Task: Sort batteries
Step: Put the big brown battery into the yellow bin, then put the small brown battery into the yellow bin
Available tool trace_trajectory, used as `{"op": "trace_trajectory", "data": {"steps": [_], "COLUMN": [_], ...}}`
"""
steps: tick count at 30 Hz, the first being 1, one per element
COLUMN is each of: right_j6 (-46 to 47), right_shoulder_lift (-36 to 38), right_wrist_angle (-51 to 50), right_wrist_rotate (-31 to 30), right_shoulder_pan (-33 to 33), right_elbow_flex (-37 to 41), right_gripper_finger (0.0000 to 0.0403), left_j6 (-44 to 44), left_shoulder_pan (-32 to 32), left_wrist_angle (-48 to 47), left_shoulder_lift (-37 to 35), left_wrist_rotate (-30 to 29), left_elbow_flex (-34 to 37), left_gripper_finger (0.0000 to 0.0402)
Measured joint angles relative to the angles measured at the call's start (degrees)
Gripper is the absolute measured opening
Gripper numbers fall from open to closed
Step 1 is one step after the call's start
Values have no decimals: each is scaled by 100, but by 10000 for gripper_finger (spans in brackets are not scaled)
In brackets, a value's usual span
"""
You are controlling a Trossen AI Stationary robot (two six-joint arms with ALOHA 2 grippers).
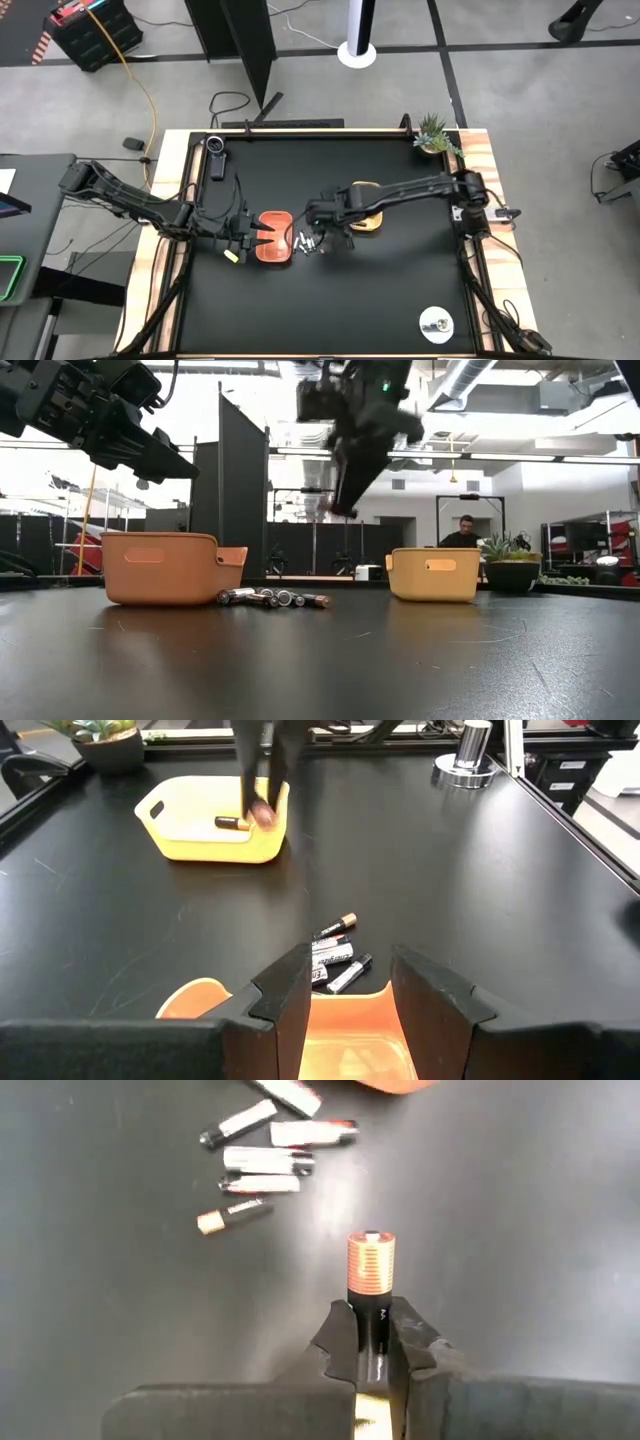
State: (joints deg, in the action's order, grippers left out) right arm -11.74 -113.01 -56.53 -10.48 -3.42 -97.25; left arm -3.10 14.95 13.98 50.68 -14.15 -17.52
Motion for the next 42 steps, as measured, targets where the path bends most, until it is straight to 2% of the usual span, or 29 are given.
{"op": "trace_trajectory", "data": {"steps": [8, 17, 21, 27, 30, 34, 42], "right_j6": [736, 1547, 1736, 1794, 1754, 1729, 1776], "right_shoulder_lift": [903, 1496, 1486, 1472, 1475, 1477, 1477], "right_wrist_angle": [-621, -259, -45, 224, 398, 946, 2209], "right_wrist_rotate": [-17, -23, -144, -206, -258, -263, -256], "right_shoulder_pan": [608, 893, 895, 870, 865, 672, 16], "right_elbow_flex": [780, 1958, 2181, 2306, 2303, 2301, 2299], "right_gripper_finger": [22, 29, 74, 191, 233, 246, 233], "left_j6": [-80, -122, -124, -159, -167, -167, -129], "left_shoulder_pan": [1, 1, 1, 1, 1, 1, 1], "left_wrist_angle": [-7, -2, 0, -1, 0, 0, 0], "left_shoulder_lift": [0, 0, 0, 2, 2, 2, 2], "left_wrist_rotate": [0, 0, 0, 0, 0, 0, -4], "left_elbow_flex": [0, 0, 0, 0, 0, 0, 0], "left_gripper_finger": [132, 132, 132, 132, 132, 132, 132]}}
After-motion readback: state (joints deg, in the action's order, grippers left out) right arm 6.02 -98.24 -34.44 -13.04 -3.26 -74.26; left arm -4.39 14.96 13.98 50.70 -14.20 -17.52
